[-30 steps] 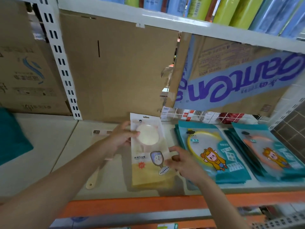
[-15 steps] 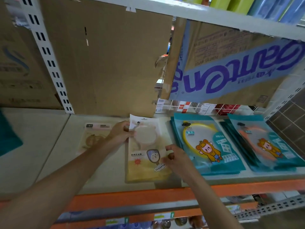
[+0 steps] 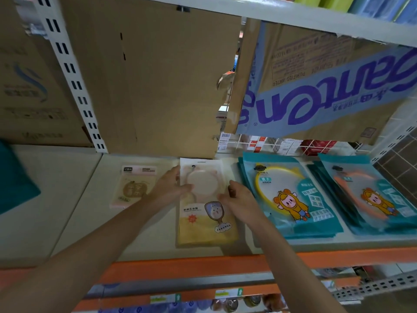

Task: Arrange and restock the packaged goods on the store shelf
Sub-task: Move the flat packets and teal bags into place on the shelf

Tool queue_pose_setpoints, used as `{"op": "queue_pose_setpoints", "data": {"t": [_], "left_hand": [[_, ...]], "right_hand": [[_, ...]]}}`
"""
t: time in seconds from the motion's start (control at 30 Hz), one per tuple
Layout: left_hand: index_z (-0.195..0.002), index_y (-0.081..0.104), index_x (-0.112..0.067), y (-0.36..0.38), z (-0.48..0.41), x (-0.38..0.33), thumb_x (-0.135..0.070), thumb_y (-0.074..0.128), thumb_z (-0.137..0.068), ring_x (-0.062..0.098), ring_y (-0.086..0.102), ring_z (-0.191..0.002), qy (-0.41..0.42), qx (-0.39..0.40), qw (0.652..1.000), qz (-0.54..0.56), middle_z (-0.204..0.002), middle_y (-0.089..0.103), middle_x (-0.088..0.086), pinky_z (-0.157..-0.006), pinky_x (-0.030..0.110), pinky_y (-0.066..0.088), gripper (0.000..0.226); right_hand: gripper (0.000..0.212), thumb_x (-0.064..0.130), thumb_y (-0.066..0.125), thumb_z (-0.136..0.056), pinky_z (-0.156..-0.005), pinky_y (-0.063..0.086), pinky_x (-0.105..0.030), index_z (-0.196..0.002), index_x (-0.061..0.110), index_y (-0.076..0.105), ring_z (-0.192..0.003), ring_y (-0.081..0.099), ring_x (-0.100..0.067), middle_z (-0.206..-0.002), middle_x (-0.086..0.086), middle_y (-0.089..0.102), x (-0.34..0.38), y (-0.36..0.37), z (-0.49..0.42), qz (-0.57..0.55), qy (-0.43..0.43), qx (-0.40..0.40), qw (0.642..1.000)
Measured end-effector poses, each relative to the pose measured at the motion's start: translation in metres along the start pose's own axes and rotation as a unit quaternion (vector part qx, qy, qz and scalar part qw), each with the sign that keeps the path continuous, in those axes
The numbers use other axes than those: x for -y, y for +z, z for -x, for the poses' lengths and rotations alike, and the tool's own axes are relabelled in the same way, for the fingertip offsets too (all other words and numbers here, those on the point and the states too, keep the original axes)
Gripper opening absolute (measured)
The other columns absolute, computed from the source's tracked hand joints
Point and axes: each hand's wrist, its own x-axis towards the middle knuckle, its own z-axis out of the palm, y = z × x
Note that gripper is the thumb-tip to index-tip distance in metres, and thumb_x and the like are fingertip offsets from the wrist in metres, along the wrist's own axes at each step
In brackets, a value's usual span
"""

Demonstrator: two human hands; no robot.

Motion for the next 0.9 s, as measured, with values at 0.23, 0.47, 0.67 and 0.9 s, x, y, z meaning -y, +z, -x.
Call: {"op": "queue_pose_setpoints", "data": {"t": [0.23,0.47,0.67,0.9], "left_hand": [[-0.145,0.027,-0.006,0.009,-0.001,-0.001,-0.017,0.067,-0.084,0.023,0.035,-0.134,-0.029,0.003,0.999,-0.034,-0.149,0.031,0.011,-0.106,0.030,0.029,0.074],[-0.146,0.023,-0.009,0.010,0.004,-0.003,-0.020,0.067,-0.083,0.024,0.032,-0.135,-0.019,0.020,0.998,-0.055,-0.152,0.026,0.009,-0.106,0.031,0.029,0.078],[-0.147,0.020,-0.011,0.009,0.018,-0.007,-0.020,0.068,-0.082,0.023,0.031,-0.136,-0.023,0.034,0.999,-0.007,-0.148,0.031,0.006,-0.106,0.034,0.031,0.081],[-0.137,0.034,-0.006,0.015,0.033,-0.009,-0.011,0.065,-0.084,0.016,0.042,-0.113,-0.007,0.054,0.998,-0.014,-0.117,0.041,-0.003,-0.072,0.017,0.040,0.061]], "right_hand": [[0.032,0.036,0.063,-0.081,-0.066,0.040,-0.029,-0.083,0.007,0.053,-0.087,0.056,-0.027,-0.099,-0.014,0.057,-0.005,0.010,-0.013,0.029,0.029,-0.007,0.999],[0.030,0.036,0.061,-0.083,-0.073,0.045,-0.033,-0.085,0.006,0.056,-0.088,0.057,-0.027,-0.101,-0.015,0.058,-0.006,0.009,-0.007,0.044,0.024,-0.002,0.999],[0.040,0.029,0.061,-0.085,-0.087,0.045,-0.038,-0.111,0.001,0.053,-0.104,0.055,-0.028,-0.112,-0.012,0.055,-0.006,0.002,0.002,0.012,0.014,0.003,1.000],[0.025,0.028,0.063,-0.084,-0.063,0.039,-0.030,-0.075,0.012,0.047,-0.074,0.050,-0.024,-0.081,-0.008,0.050,-0.017,0.007,0.013,0.011,0.003,0.008,1.000]]}}
